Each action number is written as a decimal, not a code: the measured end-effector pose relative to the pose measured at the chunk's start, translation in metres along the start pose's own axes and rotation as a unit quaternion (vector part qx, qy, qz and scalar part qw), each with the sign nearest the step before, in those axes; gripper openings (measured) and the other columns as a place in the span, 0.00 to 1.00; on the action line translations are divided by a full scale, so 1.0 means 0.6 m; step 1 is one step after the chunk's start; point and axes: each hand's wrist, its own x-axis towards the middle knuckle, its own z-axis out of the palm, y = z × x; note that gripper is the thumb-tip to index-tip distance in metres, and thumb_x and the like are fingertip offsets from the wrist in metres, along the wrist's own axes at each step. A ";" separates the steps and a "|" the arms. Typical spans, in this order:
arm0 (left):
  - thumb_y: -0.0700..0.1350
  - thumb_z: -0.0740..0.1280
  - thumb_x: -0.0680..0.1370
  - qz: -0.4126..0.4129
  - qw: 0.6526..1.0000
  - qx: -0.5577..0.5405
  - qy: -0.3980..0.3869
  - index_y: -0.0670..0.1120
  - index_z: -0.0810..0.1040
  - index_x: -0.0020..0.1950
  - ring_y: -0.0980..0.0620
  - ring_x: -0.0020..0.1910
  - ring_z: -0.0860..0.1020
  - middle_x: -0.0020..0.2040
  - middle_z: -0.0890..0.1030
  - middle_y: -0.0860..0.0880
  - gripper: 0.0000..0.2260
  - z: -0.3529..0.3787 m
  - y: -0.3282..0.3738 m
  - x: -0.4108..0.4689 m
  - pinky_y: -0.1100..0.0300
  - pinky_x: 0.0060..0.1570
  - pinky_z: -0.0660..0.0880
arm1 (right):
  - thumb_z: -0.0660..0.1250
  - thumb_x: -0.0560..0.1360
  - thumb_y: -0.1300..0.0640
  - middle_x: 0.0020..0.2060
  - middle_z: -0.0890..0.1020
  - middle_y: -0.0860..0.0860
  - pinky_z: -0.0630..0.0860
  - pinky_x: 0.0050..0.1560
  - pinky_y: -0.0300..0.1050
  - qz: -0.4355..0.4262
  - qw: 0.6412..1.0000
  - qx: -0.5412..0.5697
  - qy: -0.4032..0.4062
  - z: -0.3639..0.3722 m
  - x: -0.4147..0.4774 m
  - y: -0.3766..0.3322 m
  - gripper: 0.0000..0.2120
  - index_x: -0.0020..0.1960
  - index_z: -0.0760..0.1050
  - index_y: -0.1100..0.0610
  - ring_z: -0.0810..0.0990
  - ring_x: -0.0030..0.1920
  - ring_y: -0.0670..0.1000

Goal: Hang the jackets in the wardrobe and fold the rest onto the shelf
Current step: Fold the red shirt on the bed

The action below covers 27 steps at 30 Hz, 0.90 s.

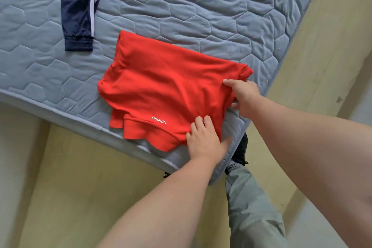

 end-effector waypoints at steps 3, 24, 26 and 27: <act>0.68 0.72 0.68 -0.090 0.996 0.004 0.020 0.47 0.66 0.66 0.46 0.58 0.73 0.60 0.70 0.47 0.36 0.014 0.034 0.009 0.49 0.52 0.74 | 0.75 0.72 0.58 0.40 0.84 0.52 0.79 0.28 0.45 -0.021 0.998 -0.038 -0.039 0.000 -0.012 -0.015 0.12 0.54 0.79 0.54 0.83 0.31 0.49; 0.32 0.58 0.74 -0.076 0.987 -0.114 -0.090 0.48 0.70 0.56 0.36 0.56 0.77 0.54 0.79 0.41 0.15 -0.035 0.110 0.011 0.50 0.45 0.69 | 0.59 0.81 0.46 0.56 0.83 0.57 0.74 0.54 0.48 -0.114 0.941 -0.211 0.237 -0.094 -0.009 -0.064 0.18 0.58 0.80 0.57 0.81 0.58 0.61; 0.35 0.60 0.75 -0.079 0.981 -0.142 -0.108 0.49 0.71 0.58 0.36 0.56 0.76 0.54 0.79 0.41 0.14 -0.036 0.127 -0.003 0.51 0.45 0.69 | 0.57 0.82 0.46 0.56 0.83 0.56 0.71 0.51 0.47 -0.090 0.939 -0.171 0.285 -0.096 -0.023 -0.067 0.18 0.59 0.79 0.56 0.81 0.57 0.60; 0.36 0.61 0.76 -0.082 0.979 -0.156 -0.106 0.48 0.71 0.57 0.36 0.55 0.77 0.54 0.79 0.41 0.12 -0.035 0.129 -0.007 0.51 0.45 0.69 | 0.58 0.82 0.47 0.56 0.83 0.55 0.72 0.52 0.47 -0.096 0.937 -0.163 0.293 -0.091 -0.029 -0.068 0.17 0.59 0.78 0.56 0.81 0.58 0.60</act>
